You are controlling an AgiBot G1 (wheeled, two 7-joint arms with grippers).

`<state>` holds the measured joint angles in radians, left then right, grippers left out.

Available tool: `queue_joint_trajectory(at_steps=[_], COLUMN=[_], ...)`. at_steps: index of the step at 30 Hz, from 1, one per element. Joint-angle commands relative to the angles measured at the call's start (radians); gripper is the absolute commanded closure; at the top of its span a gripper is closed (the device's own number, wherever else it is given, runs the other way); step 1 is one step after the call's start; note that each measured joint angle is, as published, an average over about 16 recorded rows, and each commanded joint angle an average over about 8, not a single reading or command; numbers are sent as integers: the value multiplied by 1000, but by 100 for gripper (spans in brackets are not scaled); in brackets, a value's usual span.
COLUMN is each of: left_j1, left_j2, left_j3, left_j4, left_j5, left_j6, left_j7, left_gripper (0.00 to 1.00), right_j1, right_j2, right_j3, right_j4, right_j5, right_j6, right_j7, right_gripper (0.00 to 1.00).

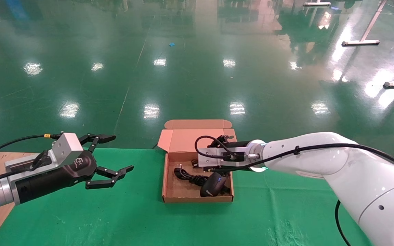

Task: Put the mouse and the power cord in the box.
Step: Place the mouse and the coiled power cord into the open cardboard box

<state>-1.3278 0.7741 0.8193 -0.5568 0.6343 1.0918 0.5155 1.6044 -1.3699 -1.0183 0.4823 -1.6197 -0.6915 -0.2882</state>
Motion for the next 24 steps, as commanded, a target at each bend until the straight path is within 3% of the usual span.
queue_joint_trajectory(at_steps=[1,9,24], left_j1=[-1,17,81], left_j2=[1,-11,-52], left_j3=[1,-37,-172], left_j4=[1,-50,-232], left_j5=[0,7,31], left_j6=[-1,27,128], left_j7=[1,-48,-225], left_gripper=[0,0,0], right_j1=[2,-21,-153], right_j2=[1,34,221], right_j3=[2,37,220], right_j4=[-1,35,232], right_j5=[-2,37,258], right_j6=[-3,-43,-240], right_j7=[-1,21,139], right_gripper=[0,0,0])
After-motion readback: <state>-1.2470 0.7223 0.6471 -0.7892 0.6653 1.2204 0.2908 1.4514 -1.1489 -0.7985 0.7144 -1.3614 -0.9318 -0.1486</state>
